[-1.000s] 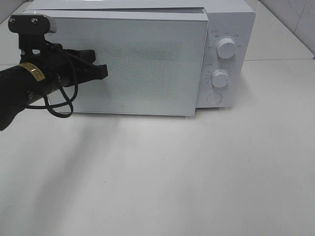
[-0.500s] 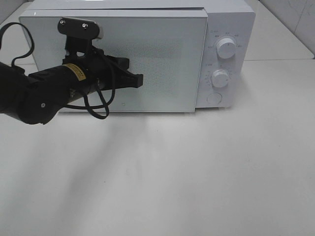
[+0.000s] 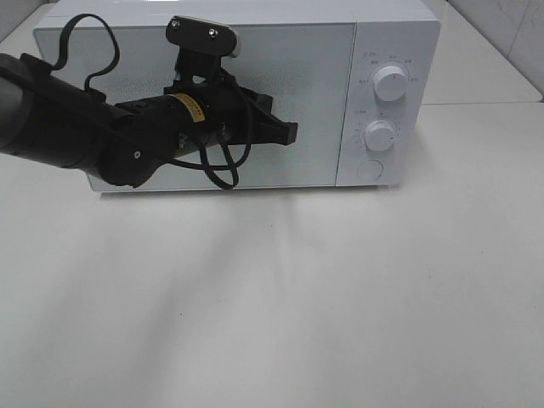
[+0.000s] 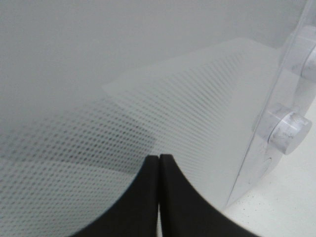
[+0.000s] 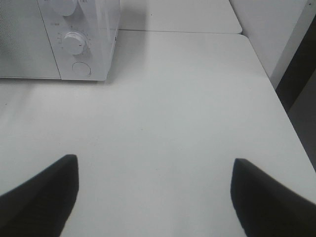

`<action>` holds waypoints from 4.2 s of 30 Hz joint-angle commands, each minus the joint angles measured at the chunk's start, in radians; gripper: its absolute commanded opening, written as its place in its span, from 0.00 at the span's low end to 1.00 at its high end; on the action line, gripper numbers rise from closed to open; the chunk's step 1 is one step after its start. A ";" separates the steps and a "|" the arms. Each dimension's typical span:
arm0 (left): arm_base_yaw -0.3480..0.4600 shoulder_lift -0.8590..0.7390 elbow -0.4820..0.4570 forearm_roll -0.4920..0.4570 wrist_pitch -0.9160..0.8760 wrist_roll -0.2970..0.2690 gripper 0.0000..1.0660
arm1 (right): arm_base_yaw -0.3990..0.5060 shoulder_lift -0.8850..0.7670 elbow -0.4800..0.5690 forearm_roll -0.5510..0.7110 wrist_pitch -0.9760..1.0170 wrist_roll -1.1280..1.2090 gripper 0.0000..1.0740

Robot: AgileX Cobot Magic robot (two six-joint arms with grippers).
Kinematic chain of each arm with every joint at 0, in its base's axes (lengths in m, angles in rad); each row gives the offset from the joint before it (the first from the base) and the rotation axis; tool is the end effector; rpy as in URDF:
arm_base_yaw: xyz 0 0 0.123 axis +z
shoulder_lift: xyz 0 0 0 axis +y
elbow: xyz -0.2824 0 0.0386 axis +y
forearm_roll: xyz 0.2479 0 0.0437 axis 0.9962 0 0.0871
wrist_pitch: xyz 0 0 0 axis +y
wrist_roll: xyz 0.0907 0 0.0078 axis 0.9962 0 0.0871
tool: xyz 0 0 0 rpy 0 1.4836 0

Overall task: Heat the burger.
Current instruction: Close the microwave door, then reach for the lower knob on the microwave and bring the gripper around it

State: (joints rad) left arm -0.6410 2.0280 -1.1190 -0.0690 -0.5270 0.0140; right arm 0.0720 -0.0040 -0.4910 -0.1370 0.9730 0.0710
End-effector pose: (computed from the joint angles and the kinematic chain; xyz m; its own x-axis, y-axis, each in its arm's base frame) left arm 0.3490 -0.2565 0.1640 -0.2595 0.1367 -0.9560 0.5598 0.8280 -0.0336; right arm -0.0007 -0.0104 0.2825 -0.3761 -0.0335 -0.9260 0.0304 0.9984 -0.0485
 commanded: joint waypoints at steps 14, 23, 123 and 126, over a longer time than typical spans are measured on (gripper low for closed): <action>-0.138 -0.042 -0.092 -0.131 0.067 0.012 0.02 | -0.005 -0.035 0.001 0.001 -0.011 -0.014 0.71; -0.207 -0.097 -0.092 -0.131 0.194 0.010 0.68 | -0.005 -0.035 0.001 0.001 -0.011 -0.014 0.71; 0.612 -1.629 0.509 -0.060 1.598 0.002 0.94 | -0.005 -0.035 0.001 0.001 -0.011 -0.014 0.71; 0.612 -1.675 0.552 -0.061 1.598 0.002 0.94 | -0.005 -0.035 0.001 0.001 -0.011 -0.014 0.71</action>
State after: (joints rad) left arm -0.0330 0.3790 -0.5870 -0.1240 1.0830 0.0240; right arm 0.0720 -0.0040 -0.4910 -0.1370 0.9730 0.0710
